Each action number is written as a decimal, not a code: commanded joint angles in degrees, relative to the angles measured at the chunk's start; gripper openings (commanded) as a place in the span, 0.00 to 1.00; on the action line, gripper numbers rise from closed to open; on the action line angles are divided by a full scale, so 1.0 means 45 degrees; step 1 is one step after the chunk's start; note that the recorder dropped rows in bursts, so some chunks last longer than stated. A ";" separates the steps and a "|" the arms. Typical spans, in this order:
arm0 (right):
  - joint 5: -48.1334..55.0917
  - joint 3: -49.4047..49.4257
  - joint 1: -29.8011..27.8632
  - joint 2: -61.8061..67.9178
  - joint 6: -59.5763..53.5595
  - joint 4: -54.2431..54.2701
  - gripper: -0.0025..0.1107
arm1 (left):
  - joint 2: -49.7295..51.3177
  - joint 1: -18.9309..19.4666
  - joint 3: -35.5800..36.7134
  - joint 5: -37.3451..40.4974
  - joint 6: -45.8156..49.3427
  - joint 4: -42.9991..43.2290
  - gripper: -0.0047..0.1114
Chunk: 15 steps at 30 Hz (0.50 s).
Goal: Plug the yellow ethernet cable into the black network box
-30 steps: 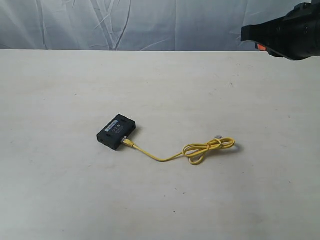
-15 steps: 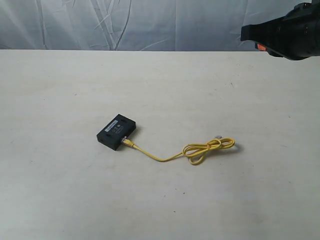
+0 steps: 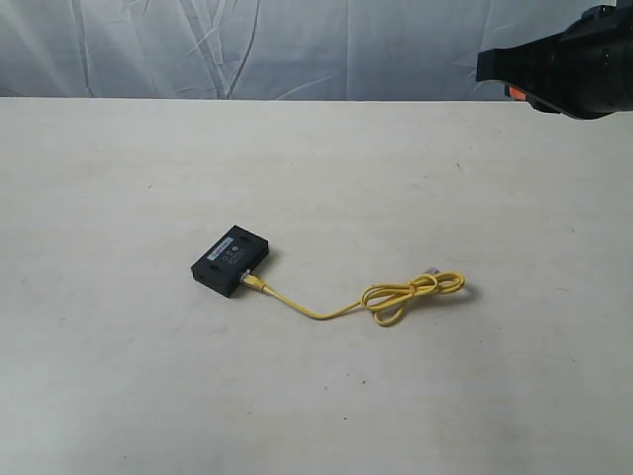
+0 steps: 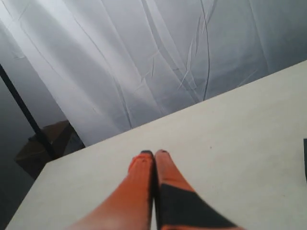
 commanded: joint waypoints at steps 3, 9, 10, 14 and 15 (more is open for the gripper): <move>-0.0161 0.0039 -0.0002 -0.0096 -0.0022 0.0009 0.02 | -0.0107 -0.0106 0.1017 -0.0825 -0.0088 0.0044 0.04; -0.0161 0.0039 -0.0002 -0.0096 -0.0022 0.0009 0.02 | -0.0107 -0.0106 0.1017 0.0339 -0.0088 0.0126 0.04; -0.0161 0.0039 -0.0002 -0.0096 -0.0022 0.0009 0.02 | -0.0107 -0.0106 0.1017 0.0342 -0.0088 0.0151 0.04; -0.0161 0.0039 -0.0002 -0.0096 -0.0022 0.0009 0.02 | -0.0107 -0.0106 0.1017 0.0057 -0.2214 0.1475 0.04; -0.0161 0.0039 -0.0002 -0.0096 -0.0022 0.0009 0.02 | -0.0107 -0.0106 0.1017 0.0057 -0.3734 0.2326 0.04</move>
